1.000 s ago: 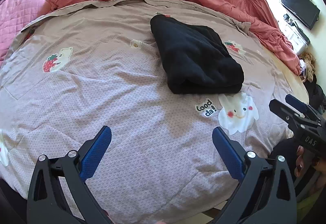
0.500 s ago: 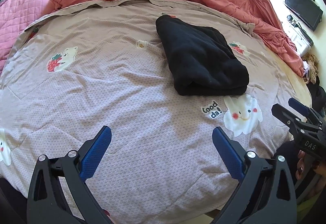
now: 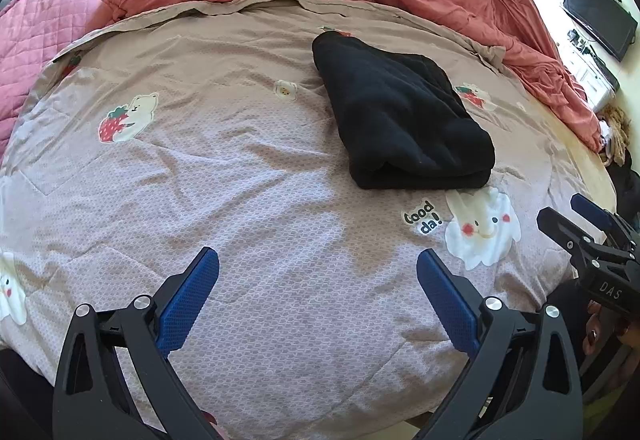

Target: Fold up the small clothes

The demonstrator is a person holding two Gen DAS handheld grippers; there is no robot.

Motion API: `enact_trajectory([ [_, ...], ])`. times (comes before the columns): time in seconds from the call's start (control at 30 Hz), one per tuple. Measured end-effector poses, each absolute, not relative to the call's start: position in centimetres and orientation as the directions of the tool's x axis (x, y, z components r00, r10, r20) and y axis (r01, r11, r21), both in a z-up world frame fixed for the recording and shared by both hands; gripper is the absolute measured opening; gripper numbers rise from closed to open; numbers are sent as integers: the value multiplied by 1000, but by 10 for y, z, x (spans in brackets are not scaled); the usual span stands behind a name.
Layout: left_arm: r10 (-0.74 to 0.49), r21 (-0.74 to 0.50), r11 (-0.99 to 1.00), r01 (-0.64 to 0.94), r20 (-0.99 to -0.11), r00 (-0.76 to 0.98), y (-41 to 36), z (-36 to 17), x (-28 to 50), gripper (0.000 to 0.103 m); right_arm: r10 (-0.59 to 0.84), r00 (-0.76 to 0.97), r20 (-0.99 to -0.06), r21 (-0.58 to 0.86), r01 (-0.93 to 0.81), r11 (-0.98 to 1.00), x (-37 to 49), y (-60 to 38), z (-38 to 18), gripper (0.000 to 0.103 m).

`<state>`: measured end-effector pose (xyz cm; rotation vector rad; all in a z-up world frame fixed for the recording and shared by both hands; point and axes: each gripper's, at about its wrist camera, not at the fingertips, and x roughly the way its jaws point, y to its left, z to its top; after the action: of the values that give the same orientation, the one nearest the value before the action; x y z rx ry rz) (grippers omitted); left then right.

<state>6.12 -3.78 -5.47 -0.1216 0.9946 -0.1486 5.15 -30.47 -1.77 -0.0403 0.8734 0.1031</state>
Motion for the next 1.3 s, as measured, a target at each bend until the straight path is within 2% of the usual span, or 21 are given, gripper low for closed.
enact_trajectory([
  [1.3, -156, -147, 987, 62, -819, 552, -35, -48, 62, 99, 70, 636, -768, 1, -108, 994, 52, -304, -18, 94],
])
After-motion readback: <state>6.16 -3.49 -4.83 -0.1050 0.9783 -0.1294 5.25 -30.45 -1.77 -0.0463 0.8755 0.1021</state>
